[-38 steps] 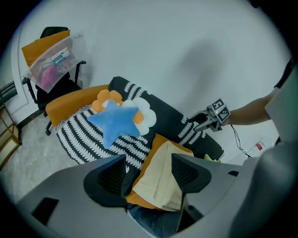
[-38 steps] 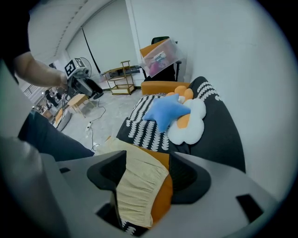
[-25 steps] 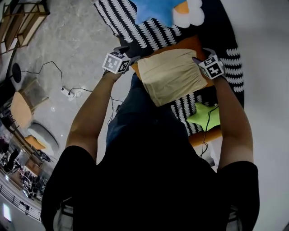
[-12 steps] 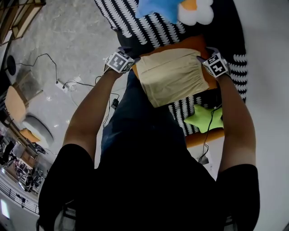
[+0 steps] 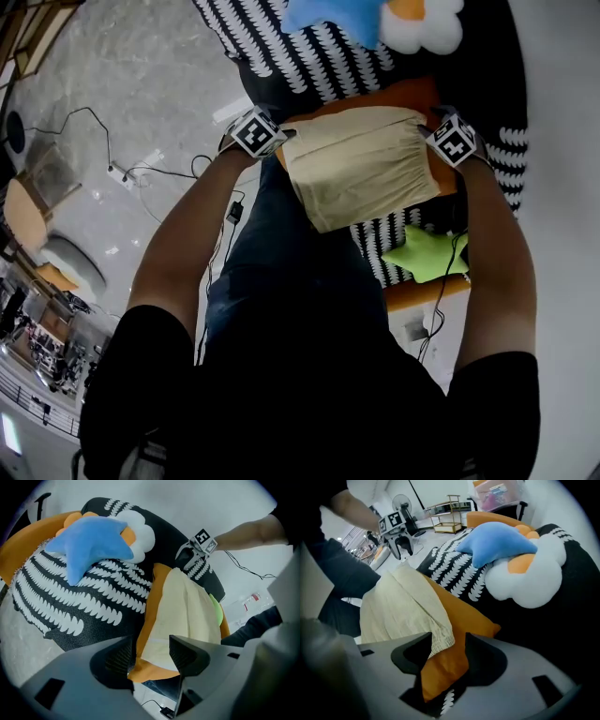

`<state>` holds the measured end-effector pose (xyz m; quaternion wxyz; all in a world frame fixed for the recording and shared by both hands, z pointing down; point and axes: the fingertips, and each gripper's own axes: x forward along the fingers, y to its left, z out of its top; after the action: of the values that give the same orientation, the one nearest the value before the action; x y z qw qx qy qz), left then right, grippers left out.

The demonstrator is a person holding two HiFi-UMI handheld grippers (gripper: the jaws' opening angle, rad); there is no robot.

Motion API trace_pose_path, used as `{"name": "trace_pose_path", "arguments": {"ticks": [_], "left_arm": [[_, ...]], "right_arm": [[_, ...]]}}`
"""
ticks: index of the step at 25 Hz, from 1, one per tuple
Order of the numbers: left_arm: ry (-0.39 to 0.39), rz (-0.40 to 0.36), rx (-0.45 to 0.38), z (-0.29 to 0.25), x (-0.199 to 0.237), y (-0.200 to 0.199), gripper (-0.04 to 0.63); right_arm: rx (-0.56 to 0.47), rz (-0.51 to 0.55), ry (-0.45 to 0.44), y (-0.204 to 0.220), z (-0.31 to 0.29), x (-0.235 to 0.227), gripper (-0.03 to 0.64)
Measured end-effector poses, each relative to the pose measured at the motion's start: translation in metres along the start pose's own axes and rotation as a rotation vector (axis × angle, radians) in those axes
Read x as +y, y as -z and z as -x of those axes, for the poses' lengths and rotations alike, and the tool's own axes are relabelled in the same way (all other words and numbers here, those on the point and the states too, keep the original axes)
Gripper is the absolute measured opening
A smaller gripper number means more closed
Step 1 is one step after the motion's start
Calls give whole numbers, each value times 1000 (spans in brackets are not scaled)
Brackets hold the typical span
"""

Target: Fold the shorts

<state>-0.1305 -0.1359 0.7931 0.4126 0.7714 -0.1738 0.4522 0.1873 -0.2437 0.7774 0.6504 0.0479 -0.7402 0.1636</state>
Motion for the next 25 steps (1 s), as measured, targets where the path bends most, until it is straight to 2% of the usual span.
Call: {"name": "trace_pose_path", "arguments": {"ticks": [3,6,7,10,13,20,25], "left_arm": [[38,-27,29,-15,-4,9,260],[4,-124,102,-25,10,20,259],[15,-136,118,-29,13,24,259],[124,-88,108,-39,6,33,253],[222,-63,88,-39,-8,29,215],[245,-62,90,-26,-14,24,131],[226,-72,79,-27,-11,28,53]], "right_arm": [[54,83,-15,4,-9,1,209],[106,167,-52,8,-20,1,199],[122,190,-66,8,-25,1,199],[156,221,-95,4,-37,1,198],[181,228,-121,5,-38,4,181],[210,215,-156,13,-29,1,137],[215,232,-153,14,-34,-2,84]]}}
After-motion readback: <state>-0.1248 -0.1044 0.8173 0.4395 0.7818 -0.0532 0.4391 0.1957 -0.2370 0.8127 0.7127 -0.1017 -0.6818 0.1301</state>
